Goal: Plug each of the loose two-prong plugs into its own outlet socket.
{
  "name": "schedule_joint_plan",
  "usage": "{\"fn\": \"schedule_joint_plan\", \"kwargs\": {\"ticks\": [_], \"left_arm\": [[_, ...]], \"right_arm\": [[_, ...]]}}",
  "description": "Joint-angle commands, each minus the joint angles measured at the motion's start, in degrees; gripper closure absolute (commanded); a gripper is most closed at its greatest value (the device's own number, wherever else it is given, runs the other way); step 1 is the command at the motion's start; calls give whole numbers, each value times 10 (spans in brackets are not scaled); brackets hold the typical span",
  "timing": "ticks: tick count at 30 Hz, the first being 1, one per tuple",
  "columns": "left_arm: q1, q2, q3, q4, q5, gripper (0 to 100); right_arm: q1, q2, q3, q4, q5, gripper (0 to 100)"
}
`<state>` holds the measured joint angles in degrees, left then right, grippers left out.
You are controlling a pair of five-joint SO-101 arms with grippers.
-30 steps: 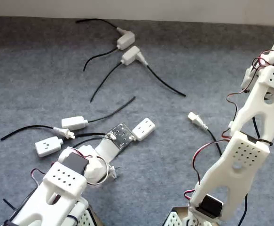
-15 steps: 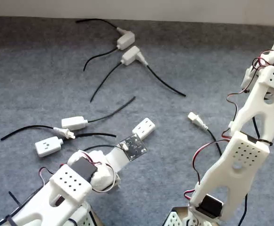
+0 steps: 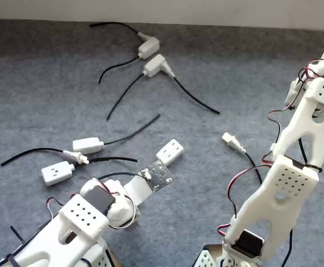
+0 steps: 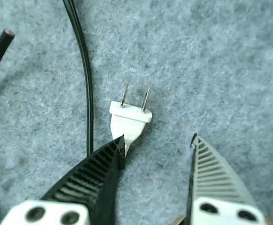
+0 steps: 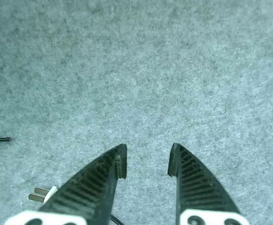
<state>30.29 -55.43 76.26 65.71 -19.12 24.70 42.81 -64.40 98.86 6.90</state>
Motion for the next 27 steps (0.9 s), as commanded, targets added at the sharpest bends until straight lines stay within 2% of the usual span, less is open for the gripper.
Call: {"fn": "schedule_joint_plan", "kwargs": {"ticks": [1, 6, 14, 22, 27], "left_arm": [[4, -5, -7, -27, -3, 766], [-29, -5, -7, -56, -14, 766], [-34, 22, -14, -59, -30, 766], [-117, 253, -142, -68, -32, 766], [-124, 387, -240, -40, -29, 766]], "right_arm": [[3, -36, -2, 23, 8, 836], [5, -36, -2, 23, 8, 836], [5, -36, -2, 23, 8, 836], [5, -35, -2, 23, 8, 836], [5, -35, -2, 23, 8, 836]]}}
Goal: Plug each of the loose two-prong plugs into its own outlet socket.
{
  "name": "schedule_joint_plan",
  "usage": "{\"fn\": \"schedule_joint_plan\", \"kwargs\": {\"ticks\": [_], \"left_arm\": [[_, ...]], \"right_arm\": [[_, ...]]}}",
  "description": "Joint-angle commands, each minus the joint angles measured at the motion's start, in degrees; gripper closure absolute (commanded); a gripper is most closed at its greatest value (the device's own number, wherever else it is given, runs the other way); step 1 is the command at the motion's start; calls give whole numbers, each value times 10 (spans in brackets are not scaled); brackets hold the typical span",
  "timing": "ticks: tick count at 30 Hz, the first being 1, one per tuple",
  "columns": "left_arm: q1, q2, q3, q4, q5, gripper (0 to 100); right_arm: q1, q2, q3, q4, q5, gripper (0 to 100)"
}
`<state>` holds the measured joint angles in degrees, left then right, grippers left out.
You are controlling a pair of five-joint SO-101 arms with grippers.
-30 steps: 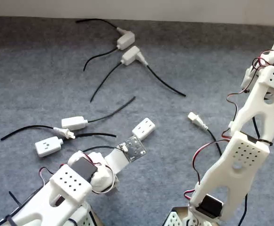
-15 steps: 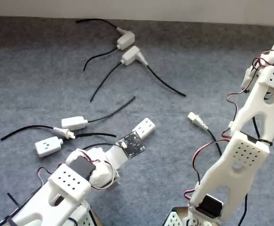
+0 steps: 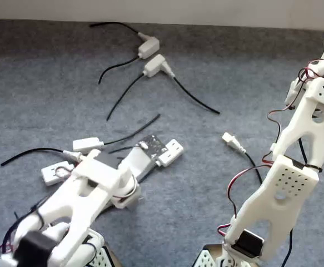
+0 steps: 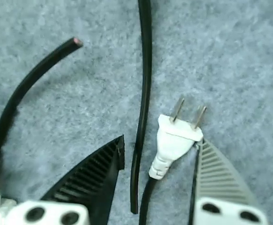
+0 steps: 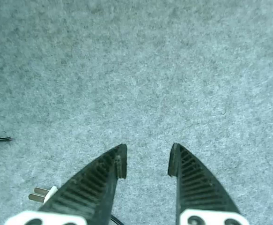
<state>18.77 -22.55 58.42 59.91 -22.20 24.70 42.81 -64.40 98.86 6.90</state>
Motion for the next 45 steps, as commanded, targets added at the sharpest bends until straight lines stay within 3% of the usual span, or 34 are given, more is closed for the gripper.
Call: {"fn": "schedule_joint_plan", "kwargs": {"ticks": [1, 6, 15, 19, 23, 27, 36, 42, 45], "left_arm": [[-8, 74, -82, 33, 2, 766], [-7, 93, -150, 105, 2, 766], [69, 71, -142, 122, 2, 766], [79, 73, -124, 120, -4, 766], [74, 74, -120, 120, -61, 766], [74, 74, -123, 119, -55, 766], [54, 76, -86, 33, -59, 766], [55, 76, -80, 28, -59, 766], [57, 77, -73, 25, -58, 822]], "right_arm": [[5, -35, -2, 23, 8, 836], [5, -35, -2, 23, 8, 836], [5, -34, -2, 23, 8, 836], [5, -36, 32, 23, 8, 836], [5, -36, 65, 22, 8, 836], [5, -36, 79, 22, 8, 836], [5, -38, 79, 22, 8, 836], [5, -38, 79, 22, 8, 836], [5, -36, 79, 22, 8, 836]]}}
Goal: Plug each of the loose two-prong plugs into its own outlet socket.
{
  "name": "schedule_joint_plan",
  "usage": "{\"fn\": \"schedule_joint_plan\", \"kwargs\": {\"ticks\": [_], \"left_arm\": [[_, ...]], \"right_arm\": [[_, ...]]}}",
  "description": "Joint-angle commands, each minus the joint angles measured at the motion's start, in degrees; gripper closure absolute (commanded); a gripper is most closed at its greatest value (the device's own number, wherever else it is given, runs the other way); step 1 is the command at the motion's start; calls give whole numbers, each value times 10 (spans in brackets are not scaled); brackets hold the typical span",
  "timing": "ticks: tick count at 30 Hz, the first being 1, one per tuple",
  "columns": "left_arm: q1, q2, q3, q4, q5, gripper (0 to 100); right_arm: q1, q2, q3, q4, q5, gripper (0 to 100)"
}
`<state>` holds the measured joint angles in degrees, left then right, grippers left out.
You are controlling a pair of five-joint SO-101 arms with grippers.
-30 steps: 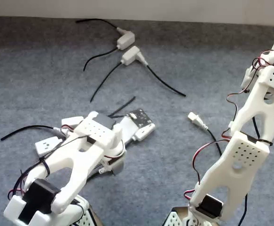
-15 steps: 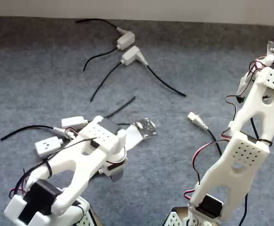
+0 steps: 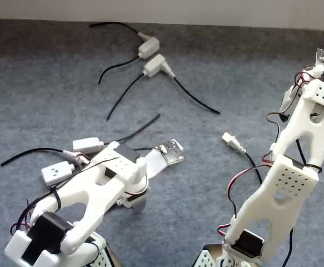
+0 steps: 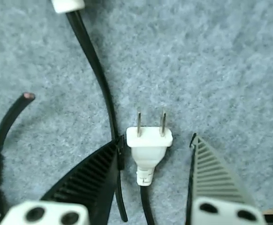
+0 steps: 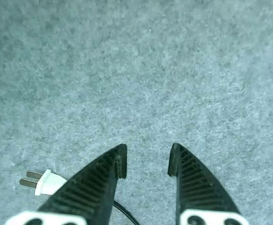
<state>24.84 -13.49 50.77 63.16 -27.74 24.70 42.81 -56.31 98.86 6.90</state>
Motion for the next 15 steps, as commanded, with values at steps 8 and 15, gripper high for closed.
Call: {"fn": "schedule_joint_plan", "kwargs": {"ticks": [8, 15], "left_arm": [[20, -14, 14, -6, -3, 925], [15, -15, 14, -7, -1, 926]], "right_arm": [[5, -36, -2, 22, 8, 836], [17, -39, -5, 22, 8, 836]]}}
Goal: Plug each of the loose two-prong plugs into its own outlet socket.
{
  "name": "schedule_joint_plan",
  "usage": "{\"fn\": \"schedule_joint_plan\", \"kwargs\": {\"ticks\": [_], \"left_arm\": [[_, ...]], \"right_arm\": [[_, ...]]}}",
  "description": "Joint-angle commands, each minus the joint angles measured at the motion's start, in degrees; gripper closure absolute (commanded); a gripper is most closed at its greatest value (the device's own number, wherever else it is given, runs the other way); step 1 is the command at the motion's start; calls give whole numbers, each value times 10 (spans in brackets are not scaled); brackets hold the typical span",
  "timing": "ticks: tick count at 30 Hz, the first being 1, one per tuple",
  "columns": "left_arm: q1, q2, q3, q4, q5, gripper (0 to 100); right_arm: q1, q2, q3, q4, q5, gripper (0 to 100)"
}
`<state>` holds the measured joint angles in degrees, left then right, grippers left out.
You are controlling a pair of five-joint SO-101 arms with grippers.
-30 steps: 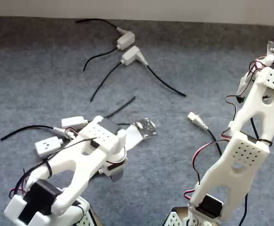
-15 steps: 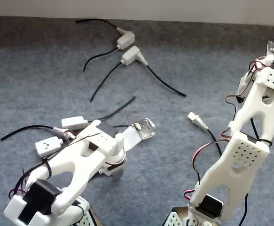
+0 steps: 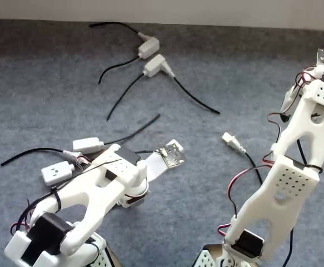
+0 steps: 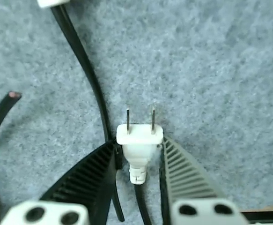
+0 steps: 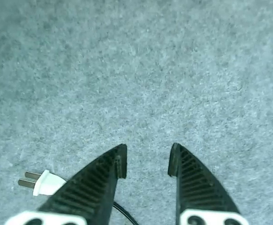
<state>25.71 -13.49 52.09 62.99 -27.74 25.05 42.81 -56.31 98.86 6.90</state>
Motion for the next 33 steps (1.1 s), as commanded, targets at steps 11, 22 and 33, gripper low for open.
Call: {"fn": "schedule_joint_plan", "kwargs": {"ticks": [11, 22, 33], "left_arm": [[9, -21, -147, 7, 57, 927], [42, -29, -372, 113, 122, 973], [88, -310, -259, 37, 156, 987]], "right_arm": [[7, -40, -7, 22, 8, 836], [-78, -41, -8, 21, 5, 836], [-154, -38, -88, 21, 4, 836]]}}
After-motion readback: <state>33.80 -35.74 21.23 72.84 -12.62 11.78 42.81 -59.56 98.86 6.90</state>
